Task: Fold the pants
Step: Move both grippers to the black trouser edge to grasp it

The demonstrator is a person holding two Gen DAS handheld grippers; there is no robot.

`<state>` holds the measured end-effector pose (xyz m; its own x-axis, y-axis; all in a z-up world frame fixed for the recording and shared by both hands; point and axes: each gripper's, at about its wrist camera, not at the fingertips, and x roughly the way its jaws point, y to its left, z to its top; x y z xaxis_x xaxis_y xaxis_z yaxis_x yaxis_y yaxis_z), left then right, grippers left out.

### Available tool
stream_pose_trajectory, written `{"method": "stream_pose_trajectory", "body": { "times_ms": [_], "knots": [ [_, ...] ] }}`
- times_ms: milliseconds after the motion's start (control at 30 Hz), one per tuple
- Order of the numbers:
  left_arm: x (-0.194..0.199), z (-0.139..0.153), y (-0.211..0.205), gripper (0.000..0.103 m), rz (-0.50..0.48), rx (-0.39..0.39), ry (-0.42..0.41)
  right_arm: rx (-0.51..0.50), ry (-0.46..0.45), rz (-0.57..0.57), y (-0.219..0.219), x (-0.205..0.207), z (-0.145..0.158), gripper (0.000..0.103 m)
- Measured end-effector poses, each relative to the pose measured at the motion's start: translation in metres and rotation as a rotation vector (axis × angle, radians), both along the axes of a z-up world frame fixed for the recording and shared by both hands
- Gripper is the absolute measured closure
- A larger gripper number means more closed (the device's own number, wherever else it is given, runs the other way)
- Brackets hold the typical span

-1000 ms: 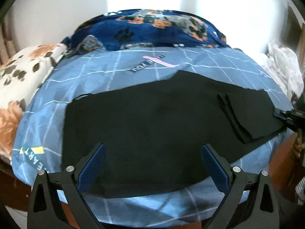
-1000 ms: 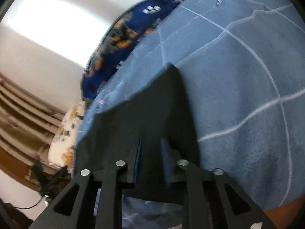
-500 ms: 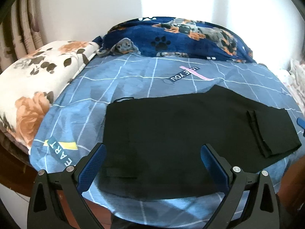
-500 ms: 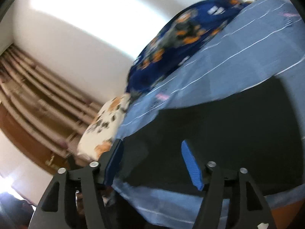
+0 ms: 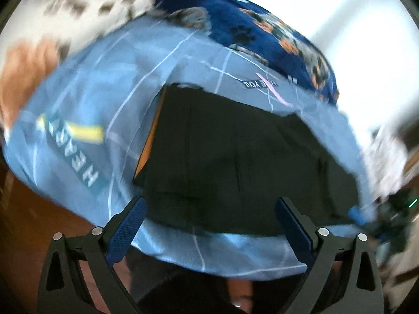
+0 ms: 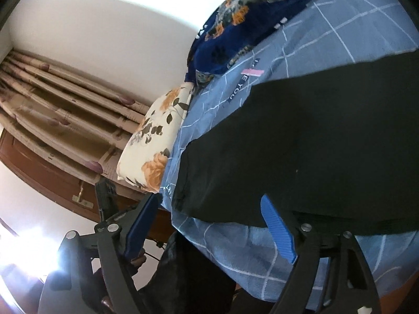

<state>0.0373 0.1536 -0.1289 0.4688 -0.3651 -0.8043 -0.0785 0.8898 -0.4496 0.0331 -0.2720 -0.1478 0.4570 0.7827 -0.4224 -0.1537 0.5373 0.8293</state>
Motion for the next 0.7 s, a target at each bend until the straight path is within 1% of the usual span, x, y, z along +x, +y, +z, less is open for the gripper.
{"method": "stream_pose_trajectory", "body": {
  "times_ms": [67, 133, 200, 267, 300, 400, 500, 533, 600, 633, 667, 700],
  "knots": [
    [-0.003, -0.007, 0.02, 0.007, 0.036, -0.127, 0.023, 0.012, 0.009, -0.007, -0.001, 0.0, -0.001, 0.02],
    [-0.005, -0.019, 0.038, 0.007, 0.066, -0.263, 0.07, 0.018, 0.02, -0.014, -0.001, -0.001, -0.003, 0.018],
    [-0.005, -0.029, 0.047, 0.011, 0.073, -0.345, 0.094, 0.023, 0.027, -0.017, 0.0, -0.002, -0.005, 0.018],
    [-0.003, -0.033, 0.047, 0.012, 0.059, -0.37, 0.103, 0.026, 0.033, -0.019, 0.0, -0.001, -0.007, 0.018],
    [-0.002, -0.036, 0.044, 0.013, 0.032, -0.38, 0.108, 0.031, 0.043, -0.023, 0.0, -0.001, -0.01, 0.018],
    [-0.001, -0.043, 0.04, 0.014, 0.03, -0.362, 0.125, 0.047, 0.068, -0.033, -0.002, -0.002, -0.017, 0.015],
    [0.004, -0.045, 0.034, 0.014, -0.001, -0.386, 0.094, 0.063, 0.097, -0.042, -0.005, -0.002, -0.025, 0.014],
    [0.007, -0.045, 0.032, 0.014, -0.013, -0.374, 0.086, 0.069, 0.105, -0.046, -0.006, -0.001, -0.027, 0.014],
    [0.013, -0.051, 0.028, 0.014, -0.033, -0.329, 0.096, 0.093, 0.12, -0.057, -0.009, 0.0, -0.031, 0.014],
    [0.015, -0.056, 0.025, 0.014, -0.038, -0.323, 0.104, 0.103, 0.123, -0.06, -0.009, 0.0, -0.032, 0.014],
    [0.015, -0.058, 0.025, 0.014, -0.038, -0.327, 0.095, 0.108, 0.125, -0.062, -0.01, -0.001, -0.032, 0.014],
    [0.015, -0.055, 0.024, 0.014, -0.041, -0.328, 0.069, 0.105, 0.125, -0.064, -0.01, -0.002, -0.032, 0.013]
  ]
}}
